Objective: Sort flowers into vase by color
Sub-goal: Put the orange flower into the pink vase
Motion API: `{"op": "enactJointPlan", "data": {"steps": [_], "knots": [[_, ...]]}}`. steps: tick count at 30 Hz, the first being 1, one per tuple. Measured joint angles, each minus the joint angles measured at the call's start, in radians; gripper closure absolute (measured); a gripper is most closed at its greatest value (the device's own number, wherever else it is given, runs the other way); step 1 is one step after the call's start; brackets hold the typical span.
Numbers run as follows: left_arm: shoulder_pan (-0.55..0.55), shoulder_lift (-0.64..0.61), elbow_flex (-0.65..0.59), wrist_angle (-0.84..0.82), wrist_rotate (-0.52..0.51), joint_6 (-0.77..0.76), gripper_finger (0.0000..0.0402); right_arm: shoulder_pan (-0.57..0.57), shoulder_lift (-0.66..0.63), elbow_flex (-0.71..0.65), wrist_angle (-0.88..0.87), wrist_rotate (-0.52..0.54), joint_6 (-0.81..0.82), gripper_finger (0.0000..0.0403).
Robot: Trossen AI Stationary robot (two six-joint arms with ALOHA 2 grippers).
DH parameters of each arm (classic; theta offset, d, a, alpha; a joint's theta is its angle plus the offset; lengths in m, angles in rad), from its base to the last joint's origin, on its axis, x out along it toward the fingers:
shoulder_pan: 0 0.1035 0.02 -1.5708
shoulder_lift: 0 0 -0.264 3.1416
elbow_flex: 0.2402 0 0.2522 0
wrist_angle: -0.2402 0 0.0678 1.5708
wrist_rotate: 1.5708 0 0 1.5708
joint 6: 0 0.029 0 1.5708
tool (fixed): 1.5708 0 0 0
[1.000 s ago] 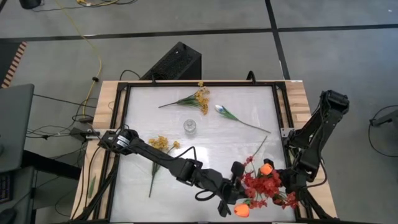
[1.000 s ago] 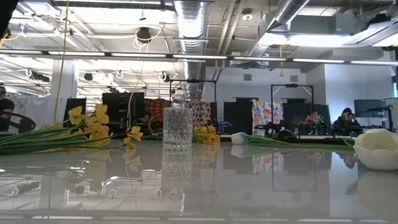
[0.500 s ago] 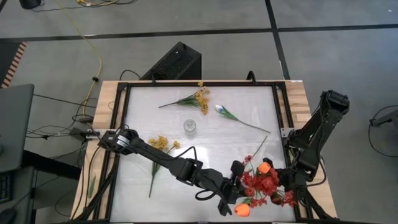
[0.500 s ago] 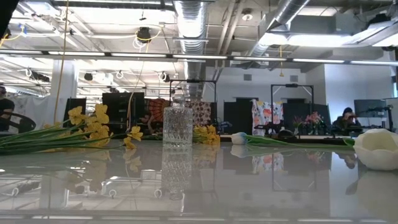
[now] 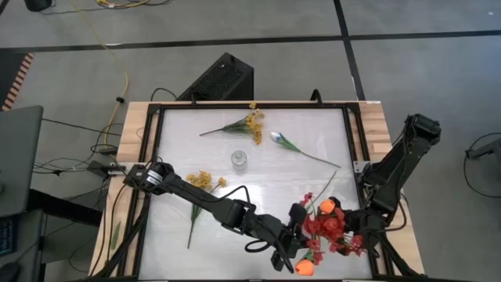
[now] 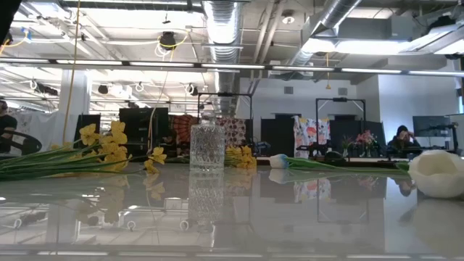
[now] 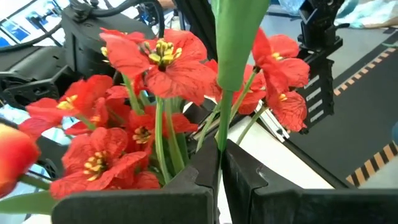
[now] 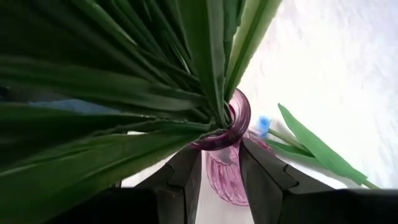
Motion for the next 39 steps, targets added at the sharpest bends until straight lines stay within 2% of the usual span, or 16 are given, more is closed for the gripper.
{"op": "enactJointPlan", "data": {"steps": [10, 30, 39], "knots": [[0.006, -0.001, 0.001, -0.046, 0.004, -0.036, 0.0402, -0.001, 0.0, 0.0, 0.005, -0.001, 0.004, 0.027], [0.034, -0.002, 0.001, -0.014, -0.047, -0.031, 0.0402, -0.001, 0.0, 0.0, 0.013, -0.001, -0.008, 0.027], [0.051, -0.002, 0.001, -0.03, -0.022, -0.073, 0.0402, -0.001, 0.0, 0.0, 0.014, 0.0, -0.01, 0.027]]}}
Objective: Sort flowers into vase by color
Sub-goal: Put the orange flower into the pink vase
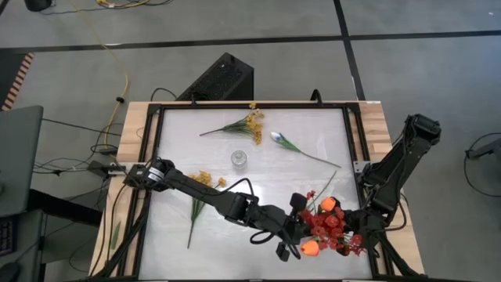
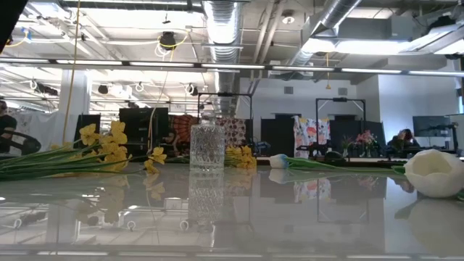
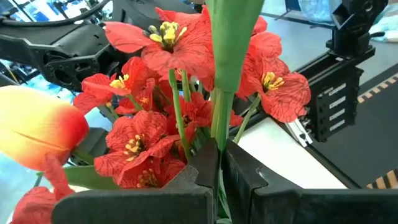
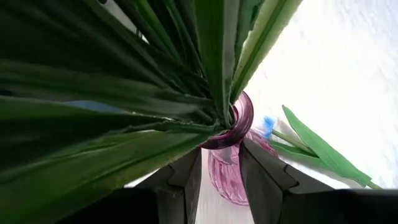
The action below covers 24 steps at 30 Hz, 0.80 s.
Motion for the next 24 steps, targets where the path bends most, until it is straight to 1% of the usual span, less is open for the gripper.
{"op": "enactJointPlan", "data": {"steps": [6, 11, 17, 24], "knots": [[0.001, 0.0, -0.001, -0.01, 0.004, -0.03, 0.0402, 0.0, 0.0, 0.0, 0.0, 0.0, 0.0, 0.027], [0.002, 0.0, -0.029, 0.018, 0.013, -0.053, 0.0402, 0.0, 0.0, 0.0, -0.001, 0.001, 0.001, 0.027], [0.003, 0.001, -0.031, 0.045, 0.012, -0.056, 0.0402, 0.0, 0.0, 0.0, -0.001, 0.001, 0.001, 0.027], [0.008, 0.001, -0.031, 0.036, 0.012, -0.066, 0.0402, 0.0, 0.0, 0.0, -0.001, 0.002, 0.003, 0.027]]}}
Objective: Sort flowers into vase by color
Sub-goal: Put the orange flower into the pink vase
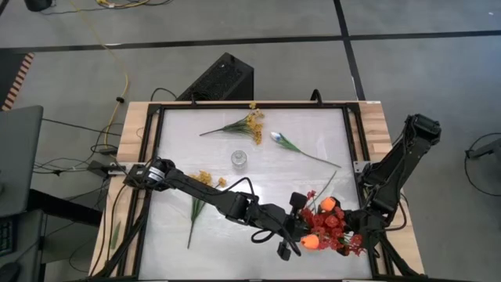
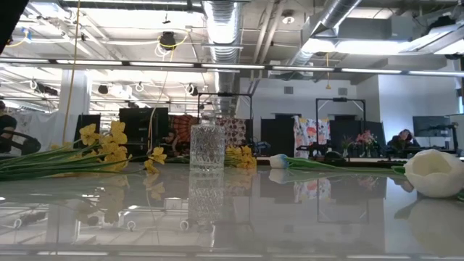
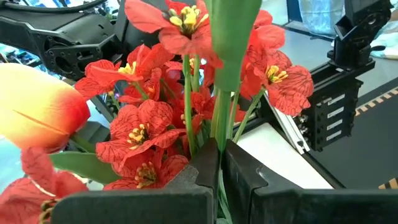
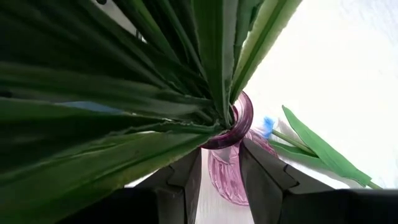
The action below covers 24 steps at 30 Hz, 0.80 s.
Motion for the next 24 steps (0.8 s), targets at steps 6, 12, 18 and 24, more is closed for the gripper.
{"op": "enactJointPlan", "data": {"steps": [6, 12, 18, 24], "knots": [[0.0, 0.001, 0.0, 0.013, -0.01, 0.0, 0.0402, 0.0, 0.0, 0.0, 0.001, 0.001, 0.0, 0.027], [0.0, 0.001, 0.0, 0.023, -0.05, 0.0, 0.0402, 0.0, 0.0, 0.0, 0.003, 0.026, 0.0, 0.027], [0.0, 0.001, 0.0, 0.024, -0.071, -0.006, 0.0402, 0.0, 0.0, 0.0, 0.004, 0.028, 0.0, 0.027], [0.0, 0.001, -0.074, 0.123, -0.078, -0.025, 0.0402, 0.0, 0.0, 0.0, 0.005, 0.028, 0.0, 0.027]]}}
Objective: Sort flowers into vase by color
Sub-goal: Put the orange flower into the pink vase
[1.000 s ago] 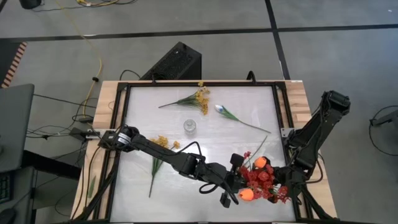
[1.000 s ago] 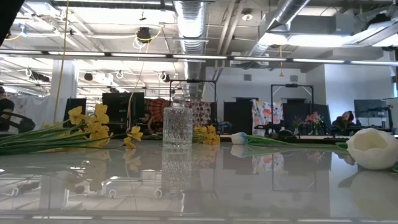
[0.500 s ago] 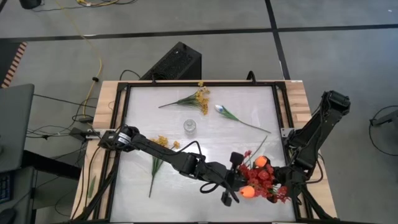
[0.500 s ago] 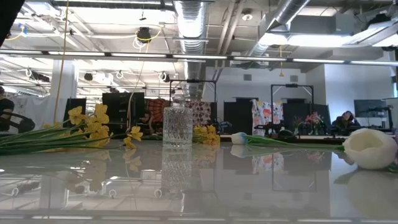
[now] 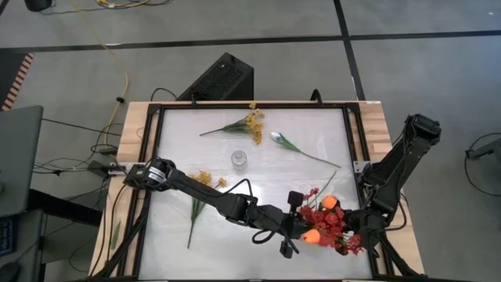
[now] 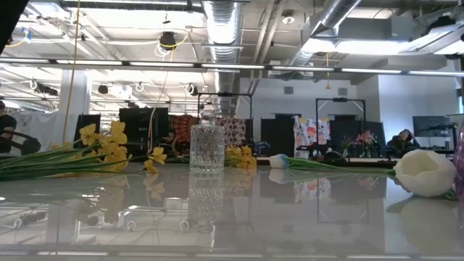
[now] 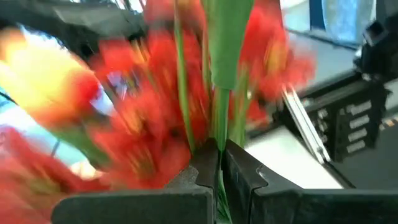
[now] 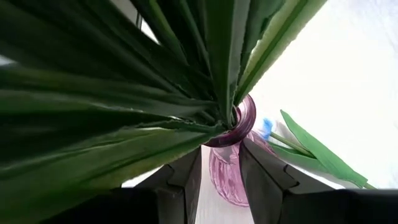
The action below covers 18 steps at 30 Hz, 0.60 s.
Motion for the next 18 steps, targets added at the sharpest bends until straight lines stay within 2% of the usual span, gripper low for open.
{"op": "enactJointPlan", "data": {"steps": [5, 13, 18], "knots": [[0.0, 0.005, -0.064, 0.047, -0.016, -0.002, 0.0402, 0.0, 0.0, 0.0, 0.005, 0.001, 0.0, 0.027], [0.002, 0.005, -0.068, 0.039, -0.022, -0.028, 0.0402, 0.0, -0.001, 0.001, 0.001, 0.0, 0.0, 0.027], [0.005, 0.003, -0.072, 0.036, 0.012, -0.055, 0.0402, 0.0, -0.001, 0.001, 0.0, 0.001, 0.0, 0.027]]}}
